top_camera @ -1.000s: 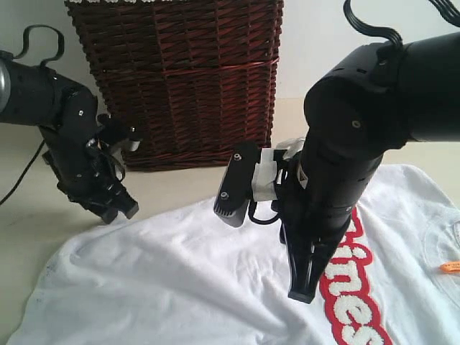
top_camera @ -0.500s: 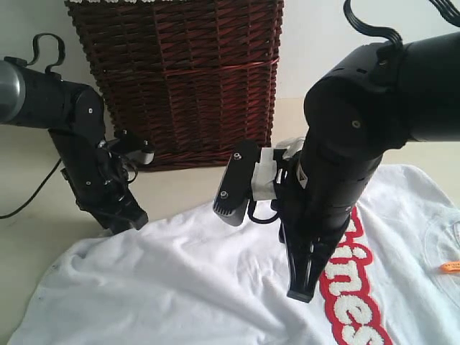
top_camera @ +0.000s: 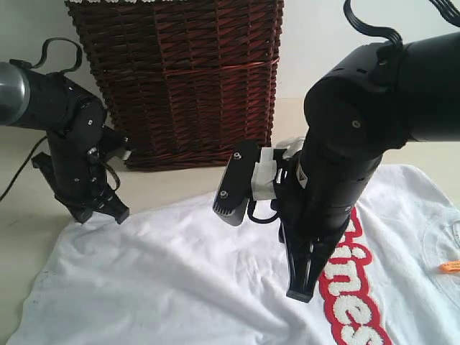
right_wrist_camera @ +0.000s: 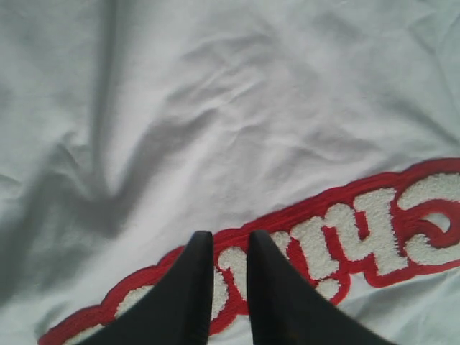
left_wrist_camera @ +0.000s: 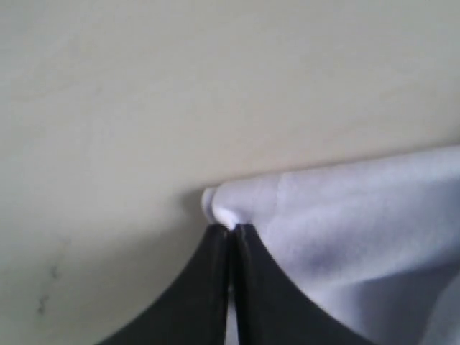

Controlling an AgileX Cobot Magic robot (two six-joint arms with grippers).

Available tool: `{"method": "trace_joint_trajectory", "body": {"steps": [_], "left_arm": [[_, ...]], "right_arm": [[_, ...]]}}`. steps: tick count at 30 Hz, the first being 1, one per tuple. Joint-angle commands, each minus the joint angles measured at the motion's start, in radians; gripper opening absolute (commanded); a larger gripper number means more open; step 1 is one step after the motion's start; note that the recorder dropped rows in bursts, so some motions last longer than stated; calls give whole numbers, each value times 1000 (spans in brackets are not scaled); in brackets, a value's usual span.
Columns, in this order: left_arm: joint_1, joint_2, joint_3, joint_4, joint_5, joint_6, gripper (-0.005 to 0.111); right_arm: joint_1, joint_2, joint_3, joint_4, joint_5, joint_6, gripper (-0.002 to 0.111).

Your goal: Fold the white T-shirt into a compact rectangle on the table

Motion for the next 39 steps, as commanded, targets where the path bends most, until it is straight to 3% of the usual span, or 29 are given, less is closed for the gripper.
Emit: {"method": "trace_joint_trajectory", "body": {"steps": [1,9,18,23,27,39], "left_arm": [[3,-43,5,67,0,-112,0],[3,-106,5,79,-24,-169,0],[77,-170,58,119,-35,-228,0],[94,-195,65,41,-2,-137,0],[94,-195,83,23,-22,-134,0],[95,-195,89,70,-24,-144,0]], "right_arm": [[-4,-9,-2,0,-5,2,19],[-4,-9,-2,-2,-3,2,19],[-9,-4,1,-51,-61,47,19],[-90,93,12,-300,-213,416,17],[-197,182,12,-416,-231,631,0],[-431,312,12,-399,-280,701,0]]}}
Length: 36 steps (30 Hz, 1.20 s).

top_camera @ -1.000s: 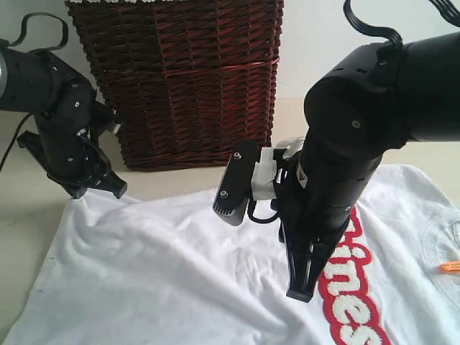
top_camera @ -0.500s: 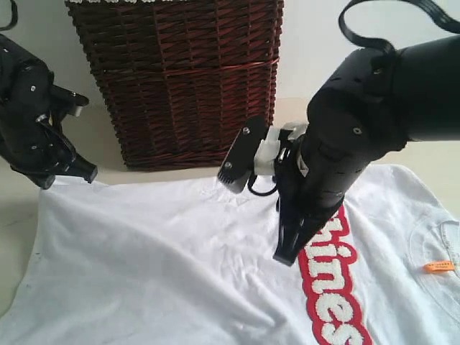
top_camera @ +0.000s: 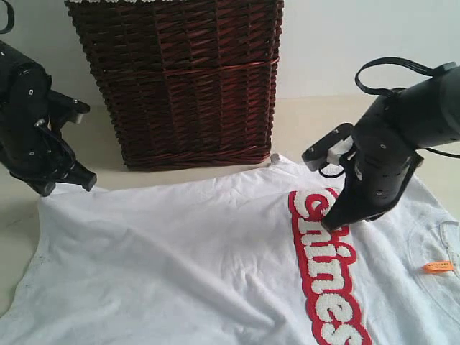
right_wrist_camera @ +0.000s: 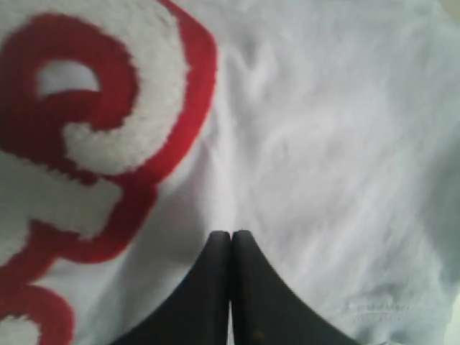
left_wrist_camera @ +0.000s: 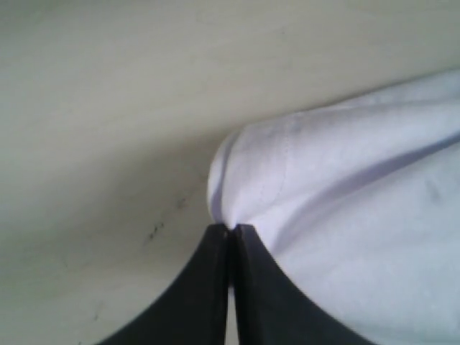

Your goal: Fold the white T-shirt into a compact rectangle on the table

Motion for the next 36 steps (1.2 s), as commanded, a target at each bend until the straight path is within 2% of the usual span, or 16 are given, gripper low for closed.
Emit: {"method": "trace_joint_trajectory", "body": {"steps": [1,10,16,19,21,22,25,27,28,29,30,31,33,35,36], "left_arm": [[7,-9,5,21,4,-7,0],[84,-9,50,21,39,9,0],[95,-19,54,15,-21,-29,1],[95,-38,53,15,-60,-33,17],[95,-63,53,15,-84,-33,34],[95,-92,53,15,-106,-33,50],[95,-143,53,-10,-155,-40,55],[92,-165,53,-141,-200,72,55],[85,-162,53,-300,-200,240,55],[82,-157,53,-365,-193,310,55],[72,-139,53,-491,-162,462,55],[67,-126,53,-539,-133,523,53],[55,-108,53,-571,-68,549,48],[45,-102,53,-579,-20,568,38],[45,-102,53,-586,-14,570,34]], "right_arm": [[-63,28,5,-4,-16,20,0],[-161,71,5,11,11,52,0],[-164,74,5,27,15,52,0],[-164,72,5,27,12,52,0],[-164,72,2,27,13,50,0],[-164,68,3,29,5,50,0],[-162,34,-5,78,-33,7,0],[-162,-13,-32,221,-45,-139,0],[-162,-45,-48,316,-65,-228,0],[-162,-61,-53,356,-85,-267,0],[-162,-74,-65,395,-152,-321,4],[-164,-72,-80,392,-222,-326,10],[-169,-29,-124,395,-261,-298,26],[-173,38,-184,378,-226,-267,39],[-181,63,-213,374,-204,-214,41]]}}
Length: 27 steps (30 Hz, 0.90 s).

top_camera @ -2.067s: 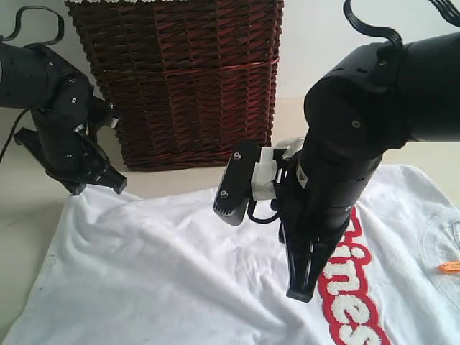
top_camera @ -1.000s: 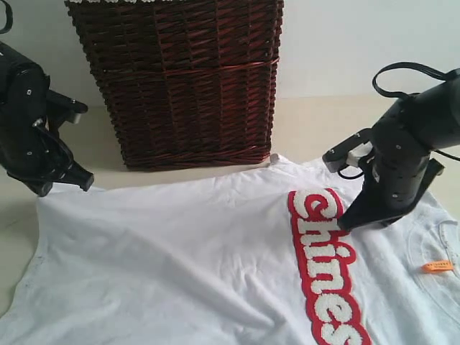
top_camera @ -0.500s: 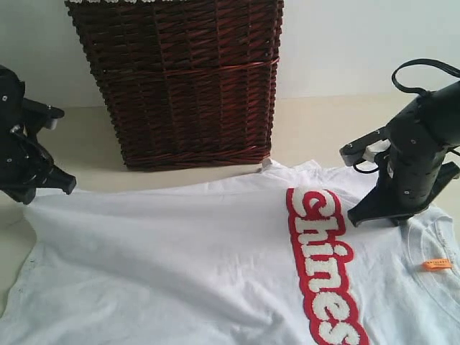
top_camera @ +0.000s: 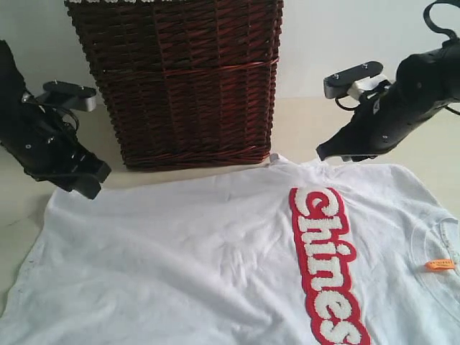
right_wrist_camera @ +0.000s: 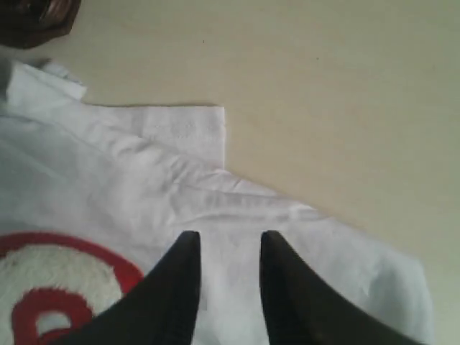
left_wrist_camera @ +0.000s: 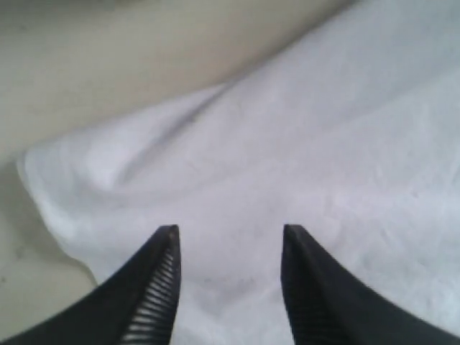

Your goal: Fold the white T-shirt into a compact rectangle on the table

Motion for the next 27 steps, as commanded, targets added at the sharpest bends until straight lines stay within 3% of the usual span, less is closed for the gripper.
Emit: {"method": "trace_joint_trajectory", "body": {"steps": [1,9,18,25,27], "left_arm": [[-15,2,1,-55,59,38,31],[-55,85,57,-211,262,260,31],[-170,135,136,-150,345,269,31],[-196,118,140,-123,345,242,55],[-196,107,140,-140,353,242,56]], "right_arm": [[-25,110,-99,-19,64,121,42],[-42,213,-116,-83,128,128,41],[-42,212,-116,-83,125,128,41],[-42,212,-116,-83,117,126,41],[-42,200,-116,-83,102,126,41]]}}
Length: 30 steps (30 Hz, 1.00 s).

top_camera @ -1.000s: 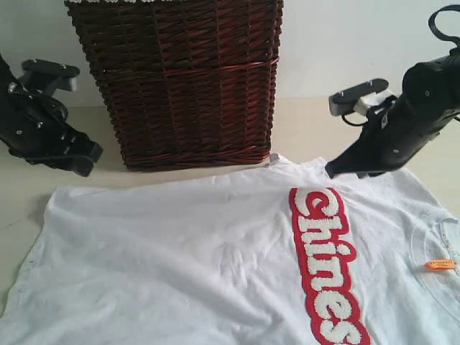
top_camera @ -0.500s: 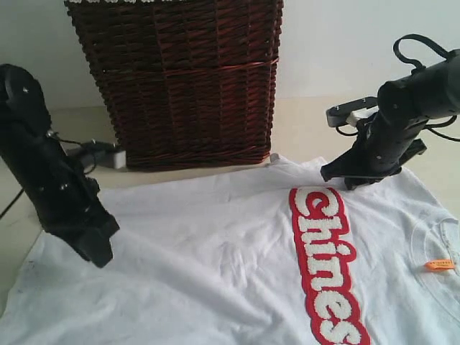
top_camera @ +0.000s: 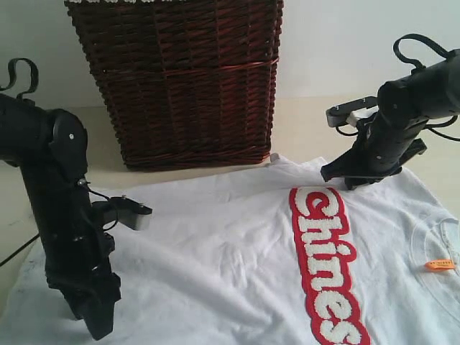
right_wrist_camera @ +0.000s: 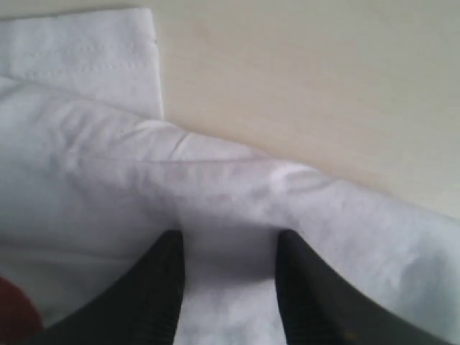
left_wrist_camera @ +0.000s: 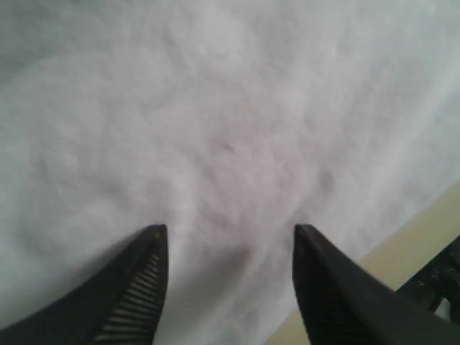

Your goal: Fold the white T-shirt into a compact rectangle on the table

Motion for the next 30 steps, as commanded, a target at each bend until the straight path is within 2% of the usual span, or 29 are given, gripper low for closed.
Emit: {"method": "trace_joint_trajectory", "body": {"steps": [1,5,10,14,20,23,27,30], "left_arm": [[-9,-38,3,-24,17,-2,56],[-55,-56,3,-30,15,64,55],[-144,-56,44,39,-3,201,55],[-199,-56,107,57,-82,313,57],[-236,-56,222,111,-301,313,63],[-236,-56,238,156,-293,300,62],[-236,-85,227,273,-272,160,52],[-236,-133,212,332,-257,59,59]], "right_arm": [[-3,-11,-7,-11,-20,0,41],[0,-73,-23,-1,-3,-11,41],[0,-178,-23,95,19,-82,41],[0,-238,-23,139,93,-147,41],[0,-282,-23,132,248,-191,41],[0,-291,-23,148,290,-193,41],[0,-307,-23,227,299,-249,41],[0,-330,-23,292,302,-281,41]]}}
